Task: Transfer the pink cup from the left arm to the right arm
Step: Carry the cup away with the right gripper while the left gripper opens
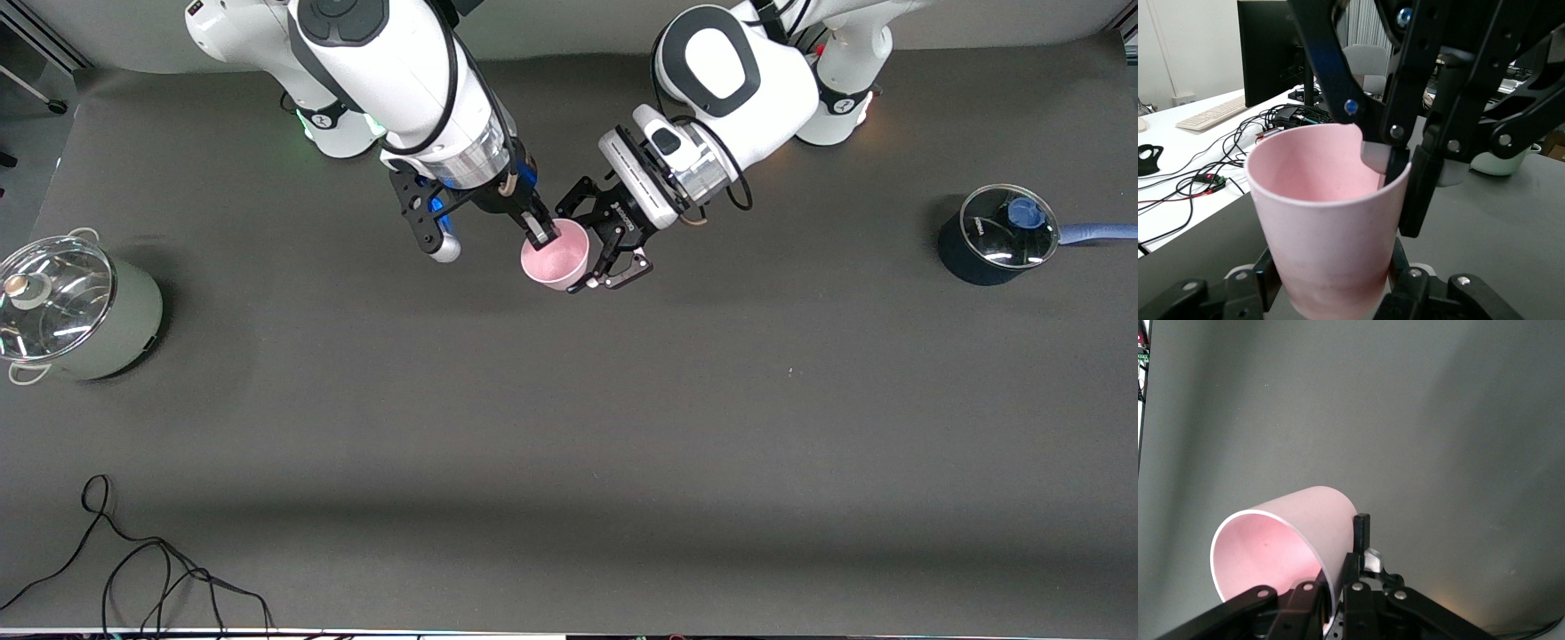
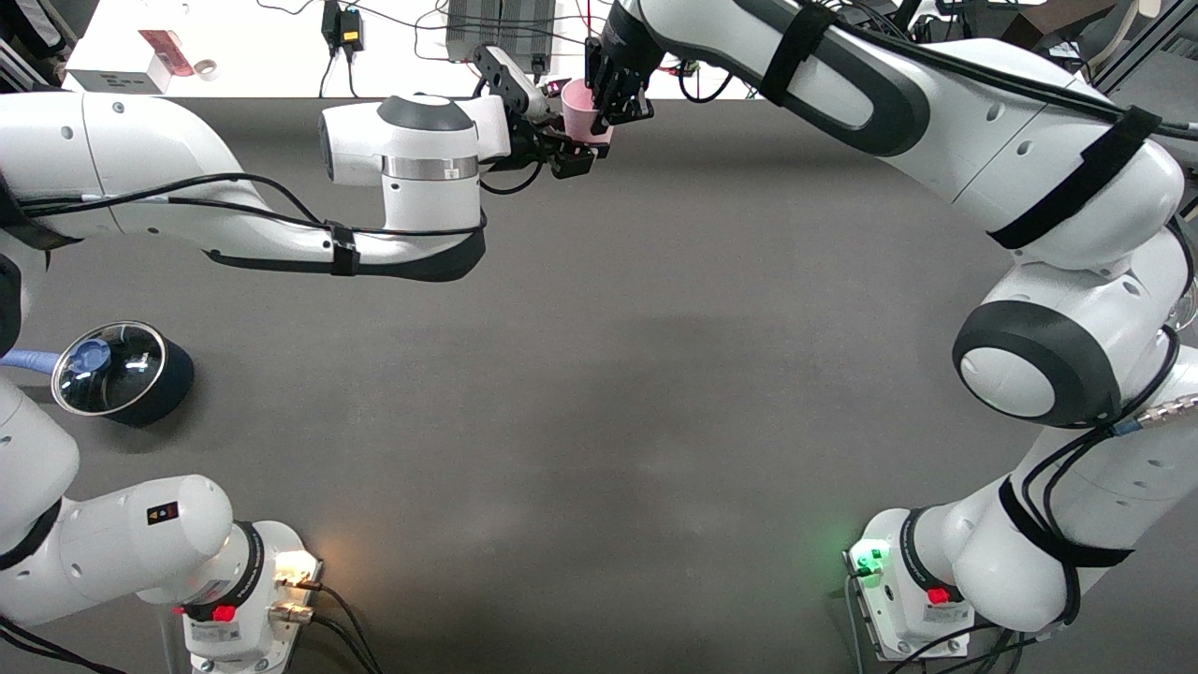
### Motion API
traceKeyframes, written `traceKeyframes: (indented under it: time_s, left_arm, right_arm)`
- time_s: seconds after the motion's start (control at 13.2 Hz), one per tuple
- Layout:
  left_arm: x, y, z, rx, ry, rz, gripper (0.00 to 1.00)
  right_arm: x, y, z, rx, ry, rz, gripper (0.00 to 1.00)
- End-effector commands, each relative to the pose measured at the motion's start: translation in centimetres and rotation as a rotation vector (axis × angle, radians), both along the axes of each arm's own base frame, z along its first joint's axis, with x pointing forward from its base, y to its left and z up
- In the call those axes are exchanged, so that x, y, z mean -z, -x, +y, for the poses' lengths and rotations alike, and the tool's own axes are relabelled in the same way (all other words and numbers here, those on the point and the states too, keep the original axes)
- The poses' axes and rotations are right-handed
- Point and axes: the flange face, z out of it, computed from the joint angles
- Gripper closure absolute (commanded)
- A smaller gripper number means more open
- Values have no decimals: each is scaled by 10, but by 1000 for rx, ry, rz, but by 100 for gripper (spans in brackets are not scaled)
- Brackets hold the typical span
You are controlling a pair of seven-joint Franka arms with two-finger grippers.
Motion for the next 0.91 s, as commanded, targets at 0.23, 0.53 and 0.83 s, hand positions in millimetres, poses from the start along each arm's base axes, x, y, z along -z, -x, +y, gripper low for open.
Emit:
traceKeyframes:
  time_s: [0.23, 0.53, 0.83]
  left_arm:
    - [0, 1, 5, -28, 3, 23, 1]
    - [4, -8, 15, -49, 4, 34, 1]
    - [21, -48, 63, -152, 44, 108, 1]
  right_arm:
    - [-32, -16, -48, -84, 4, -39, 100]
    - [-33, -27, -105, -328, 61, -17, 100]
    - [-35, -50, -214, -542, 75, 23, 100]
